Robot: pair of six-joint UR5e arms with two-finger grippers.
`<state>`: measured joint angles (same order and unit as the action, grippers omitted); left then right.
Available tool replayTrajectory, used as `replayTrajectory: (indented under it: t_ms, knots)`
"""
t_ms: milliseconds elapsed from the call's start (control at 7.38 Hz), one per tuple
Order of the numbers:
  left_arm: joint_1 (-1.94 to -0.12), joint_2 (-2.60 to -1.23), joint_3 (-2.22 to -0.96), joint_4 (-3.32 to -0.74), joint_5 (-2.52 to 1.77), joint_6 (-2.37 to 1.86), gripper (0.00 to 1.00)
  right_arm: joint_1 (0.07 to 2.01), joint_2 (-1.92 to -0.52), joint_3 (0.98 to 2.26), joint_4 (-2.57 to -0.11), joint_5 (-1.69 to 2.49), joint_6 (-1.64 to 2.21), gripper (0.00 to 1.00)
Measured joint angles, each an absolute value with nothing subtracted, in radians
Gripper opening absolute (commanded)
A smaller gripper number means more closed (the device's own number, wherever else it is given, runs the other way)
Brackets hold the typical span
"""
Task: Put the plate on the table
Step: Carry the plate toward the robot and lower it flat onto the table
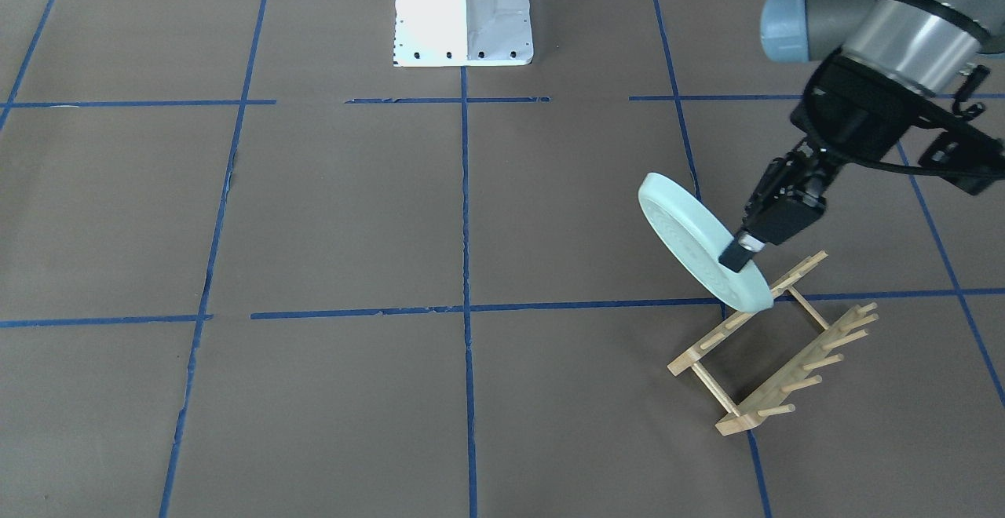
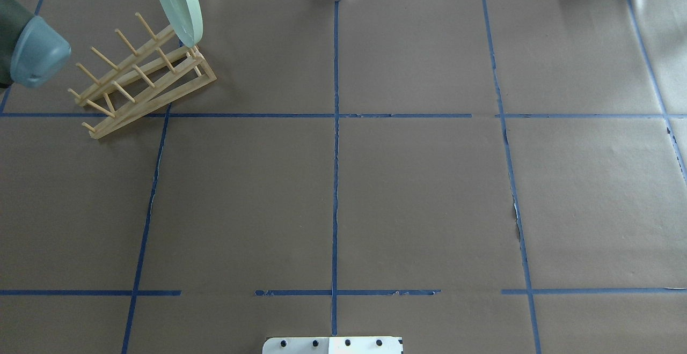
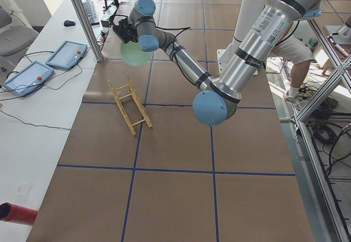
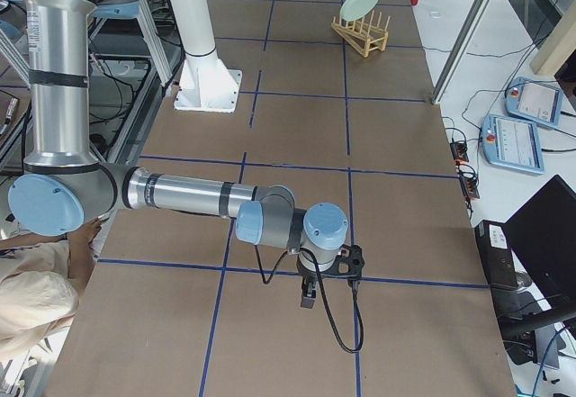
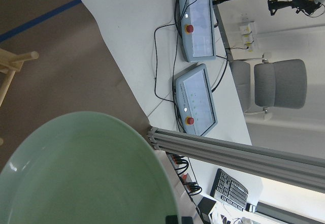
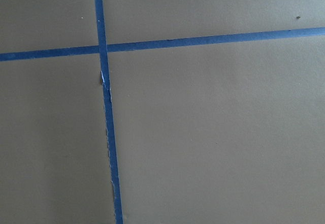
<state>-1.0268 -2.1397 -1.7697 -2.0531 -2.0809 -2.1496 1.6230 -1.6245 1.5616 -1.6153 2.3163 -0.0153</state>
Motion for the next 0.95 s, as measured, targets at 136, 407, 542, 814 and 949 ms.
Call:
replayTrajectory:
  t_ms: [136,407,542,814,949]
  knots:
    - [-0.931,-2.146,-1.792,-1.946,-2.051,-2.148,0.0,1.623,-1.624,1.562,-1.615,2.316,-0.015,1.0]
    - [-0.748,-2.163,-1.799,-1.754,-1.98,-2.112,0.0,1.623,-1.624,1.562,-1.615,2.316,-0.015,1.0]
    - [-0.677,-2.181,-1.789,-1.638,-1.967,-2.076,0.0,1.623,-1.624,1.562,-1.615,2.316,-0.015,1.0]
    - [-0.593,-2.22,-1.716,-1.489,-1.947,-2.021,0.45,1.623,-1.624,1.562,-1.615,2.316,-0.015,1.0]
    - [-0.581,-2.228,-1.678,-1.468,-1.924,-2.01,0.99,1.623,-1.624,1.562,-1.615,2.316,-0.015,1.0]
